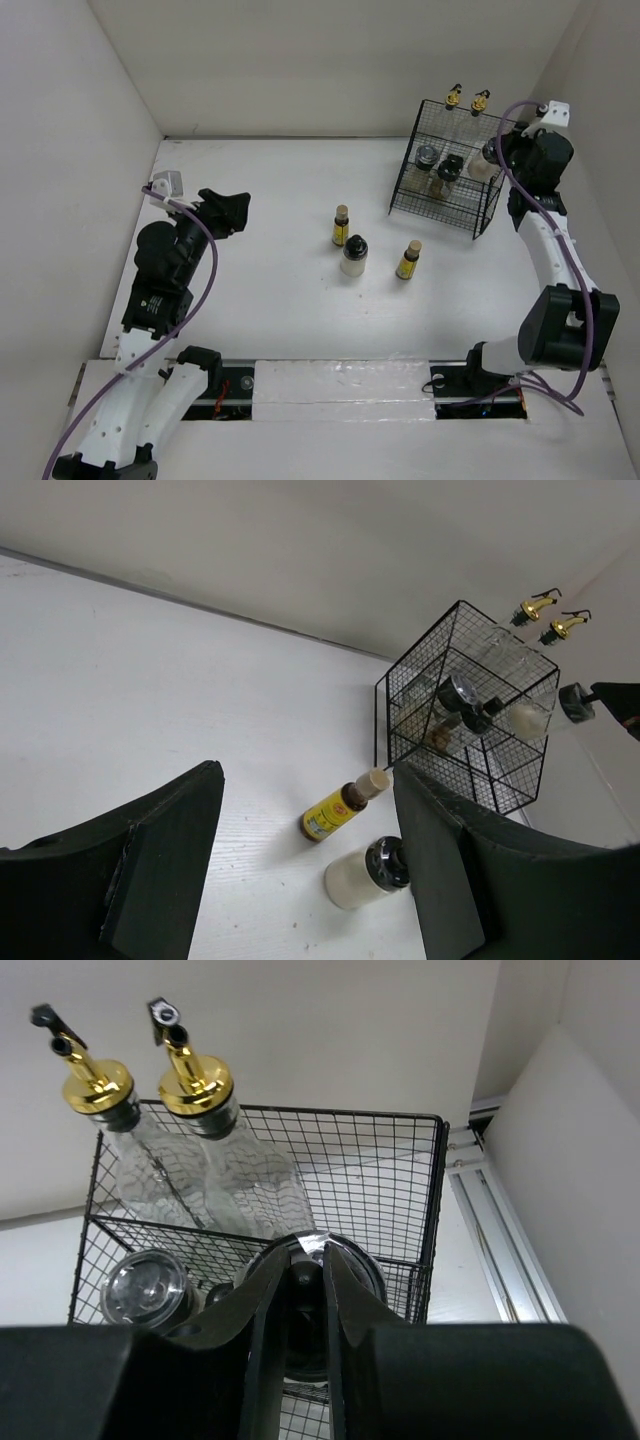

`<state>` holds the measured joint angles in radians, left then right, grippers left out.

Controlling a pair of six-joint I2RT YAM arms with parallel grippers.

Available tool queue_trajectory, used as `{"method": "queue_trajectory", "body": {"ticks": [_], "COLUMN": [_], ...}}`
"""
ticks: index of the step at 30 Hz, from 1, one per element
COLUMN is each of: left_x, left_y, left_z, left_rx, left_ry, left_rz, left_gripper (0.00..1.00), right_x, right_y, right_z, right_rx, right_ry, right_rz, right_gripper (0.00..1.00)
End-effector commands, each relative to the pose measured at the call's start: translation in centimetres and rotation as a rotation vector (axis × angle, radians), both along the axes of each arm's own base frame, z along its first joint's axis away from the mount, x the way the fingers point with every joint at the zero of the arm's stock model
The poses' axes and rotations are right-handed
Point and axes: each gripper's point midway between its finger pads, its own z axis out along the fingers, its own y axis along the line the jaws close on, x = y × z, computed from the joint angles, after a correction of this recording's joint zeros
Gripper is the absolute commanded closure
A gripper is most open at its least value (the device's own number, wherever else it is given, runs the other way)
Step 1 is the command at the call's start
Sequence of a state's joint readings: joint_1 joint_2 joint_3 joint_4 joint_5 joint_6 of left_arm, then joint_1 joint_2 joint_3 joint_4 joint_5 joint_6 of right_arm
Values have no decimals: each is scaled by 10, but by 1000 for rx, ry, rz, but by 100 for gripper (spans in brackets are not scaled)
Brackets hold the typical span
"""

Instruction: Organize the condiment bottles

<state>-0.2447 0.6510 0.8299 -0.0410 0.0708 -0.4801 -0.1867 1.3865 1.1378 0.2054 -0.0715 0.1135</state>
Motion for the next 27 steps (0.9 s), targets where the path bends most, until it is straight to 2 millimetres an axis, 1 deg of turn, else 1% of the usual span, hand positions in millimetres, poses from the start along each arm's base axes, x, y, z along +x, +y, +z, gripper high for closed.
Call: {"method": "queue_trajectory", "body": {"ticks": [1,3,5,6,7,9,10,13,14,15,16,17,19,20,21,22,23,25,26,27], "left_x": [-3,-3,-5,-5,-5,-2,-2,-4,-4,-2,-2,-2,-2,0,-1,-1,0,1,1,1], "left_y": [2,2,2,2,2,2,2,2,2,2,2,2,2,1,-1,-1,-1,1,1,1], "left_z": [18,18,20,20,20,18,18,20,20,18,18,18,18,15,15,15,11,11,11,11], "left_rx": [-13,-13,-15,-15,-15,-13,-13,-15,-15,-13,-13,-13,-13,-11,-10,-10,-8,-8,-8,-8], "left_ry": [-73,-73,-82,-82,-82,-71,-71,-80,-80,-71,-71,-71,-71,-63,-63,-63,-54,-54,-54,-54], "left_rz": [3,3,3,3,3,3,3,3,3,3,3,3,3,3,-9,-10,-10,3,3,3], "left_gripper": [36,36,36,36,36,36,36,36,36,36,36,36,36,36,36,36,36,36,36,36], "right_x": [5,11,11,13,13,13,16,18,19,18,20,23,27,27,30,31,32,35,35,37], "right_y": [-7,-11,-11,-11,-13,-16,-14,-16,-12,-16,-12,-12,-13,-13,-9,-11,-7,-9,-6,-6], "right_z": [54,43,48,44,44,52,55,49,38,31,10,-5,-18,-38,-43,-47,-57,-69,-69,-75], "right_rx": [-17,-24,-29,-28,-27,-30,-31,-26,-22,-19,-14,-10,-7,-1,0,0,2,3,2,3], "right_ry": [-148,-133,-163,-154,-154,-176,-186,-161,-140,-125,-84,-53,-32,9,18,28,47,72,72,84], "right_rz": [-19,-32,-32,-32,-41,-61,-61,-70,-61,-87,-78,-78,-78,-78,-69,-79,-78,-88,-89,-89], "right_gripper": [99,99,99,99,99,99,99,99,99,99,99,99,98,98,98,98,98,96,95,95]}}
